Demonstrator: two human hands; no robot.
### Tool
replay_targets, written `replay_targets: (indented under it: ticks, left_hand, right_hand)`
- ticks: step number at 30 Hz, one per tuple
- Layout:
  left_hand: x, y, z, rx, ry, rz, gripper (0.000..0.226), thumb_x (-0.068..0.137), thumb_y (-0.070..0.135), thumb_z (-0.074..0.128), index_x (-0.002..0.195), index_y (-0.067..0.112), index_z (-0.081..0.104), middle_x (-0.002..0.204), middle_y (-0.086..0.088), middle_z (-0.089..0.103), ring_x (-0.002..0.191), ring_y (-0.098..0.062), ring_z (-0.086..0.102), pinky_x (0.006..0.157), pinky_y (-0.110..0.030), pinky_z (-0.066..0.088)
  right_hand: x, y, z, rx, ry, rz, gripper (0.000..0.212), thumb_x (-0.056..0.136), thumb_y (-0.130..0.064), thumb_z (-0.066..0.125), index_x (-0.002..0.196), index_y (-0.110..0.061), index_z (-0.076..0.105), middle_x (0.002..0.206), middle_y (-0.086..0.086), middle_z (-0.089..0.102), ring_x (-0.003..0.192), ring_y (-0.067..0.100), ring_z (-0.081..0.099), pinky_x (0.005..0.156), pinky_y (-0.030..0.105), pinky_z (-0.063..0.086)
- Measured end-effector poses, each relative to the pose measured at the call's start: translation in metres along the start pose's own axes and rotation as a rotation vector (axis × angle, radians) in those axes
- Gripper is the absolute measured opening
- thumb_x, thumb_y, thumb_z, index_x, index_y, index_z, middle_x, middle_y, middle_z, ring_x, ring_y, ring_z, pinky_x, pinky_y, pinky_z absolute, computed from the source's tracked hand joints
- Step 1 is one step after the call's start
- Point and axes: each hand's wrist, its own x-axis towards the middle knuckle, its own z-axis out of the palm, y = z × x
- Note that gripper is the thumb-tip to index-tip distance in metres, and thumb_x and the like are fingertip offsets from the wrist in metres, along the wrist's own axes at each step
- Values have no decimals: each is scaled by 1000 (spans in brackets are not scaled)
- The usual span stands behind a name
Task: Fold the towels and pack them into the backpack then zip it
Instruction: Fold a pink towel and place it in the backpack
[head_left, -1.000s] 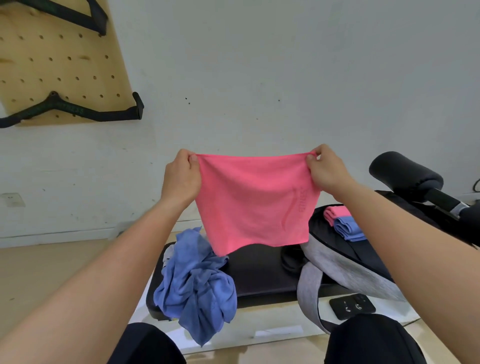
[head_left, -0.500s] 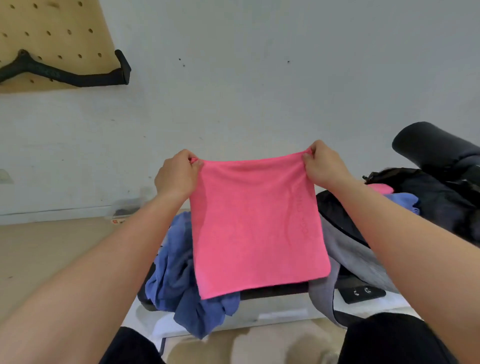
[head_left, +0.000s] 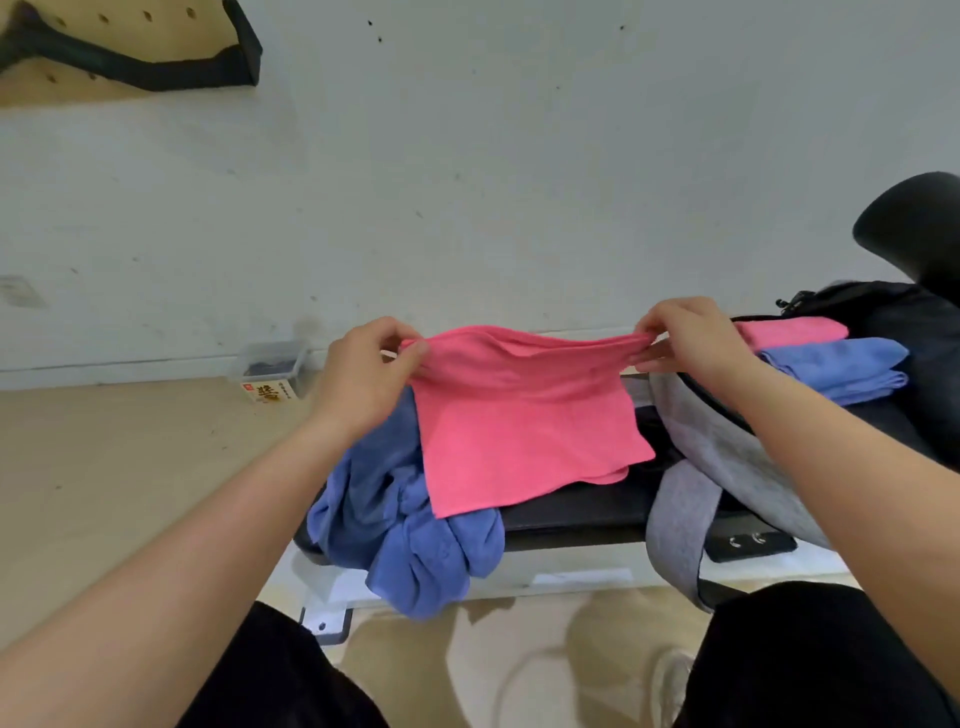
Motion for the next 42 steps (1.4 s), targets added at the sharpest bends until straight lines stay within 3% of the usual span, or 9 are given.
replay_targets:
  ticks: [3, 5, 8, 13, 18, 25, 31, 36, 42]
  left_hand:
    - [-42, -5, 4, 90, -45, 52, 5, 89, 29, 70, 84, 31, 71, 80, 19, 72, 75, 2, 67, 77, -30, 55]
    - [-64, -10, 10, 116, -94, 80, 4, 87, 27, 72, 84, 30, 72, 79, 21, 70, 77, 3, 67, 78, -29, 55]
    - [-83, -21, 19, 199, -189, 134, 3, 85, 27, 73, 83, 28, 72, 80, 17, 68, 79, -2, 65, 77, -33, 56]
    - [-96, -33, 29, 379, -235, 251, 4, 87, 32, 69, 88, 29, 71, 93, 16, 65, 81, -5, 60, 68, -31, 52]
    - [-102, -44, 38, 576, -272, 337, 13, 90, 37, 65, 94, 30, 75, 109, 18, 65, 91, -5, 61, 57, -12, 33]
    - [-98, -41, 42, 737, -323, 396, 18, 79, 28, 66, 97, 30, 64, 104, 14, 61, 80, -17, 53, 58, -26, 36]
    - [-98, -30, 40, 656, -290, 262, 23, 86, 19, 53, 104, 32, 63, 105, 17, 62, 83, -10, 59, 52, -21, 31]
    - [-98, -17, 40, 286, -229, 68, 24, 89, 16, 61, 107, 33, 63, 86, 24, 62, 82, 9, 58, 70, -11, 41]
    - [-99, -2, 39, -110, -207, -111, 41, 84, -2, 66, 115, 24, 60, 101, 11, 68, 85, 0, 69, 76, -15, 53]
  right_hand:
    - [-15, 23, -2, -321, 37, -60, 36, 86, -33, 59, 66, -5, 71, 71, 11, 73, 70, 23, 73, 75, 37, 59]
    - [-28, 33, 2, -539, 10, -155, 16, 81, -22, 72, 72, -9, 70, 69, 3, 71, 65, 12, 68, 63, 21, 50]
    - [-38, 43, 12, -742, -33, -256, 14, 70, -4, 71, 78, -14, 67, 80, -2, 66, 79, 18, 63, 69, 27, 48]
    - [-40, 55, 24, -842, -41, -310, 24, 70, 2, 59, 84, -17, 61, 91, 2, 57, 88, 26, 60, 78, 42, 55]
    - [-36, 60, 25, -811, -35, -328, 24, 69, 0, 62, 85, -17, 60, 95, 3, 59, 88, 24, 58, 77, 40, 54]
    - [-35, 77, 30, -959, -137, -316, 20, 74, -3, 63, 87, -17, 58, 101, 6, 57, 87, 24, 57, 74, 39, 54]
    - [-51, 68, 43, -1324, 61, -534, 15, 81, -17, 59, 95, -18, 66, 100, 2, 60, 94, 28, 55, 63, 32, 41]
    - [-86, 45, 86, -802, -318, -668, 31, 78, -30, 60, 108, -24, 68, 110, -1, 63, 106, 25, 56, 93, 39, 46]
    - [-106, 35, 132, -511, -417, -557, 41, 71, -25, 72, 109, -23, 56, 104, -6, 60, 91, 13, 56, 79, 36, 50]
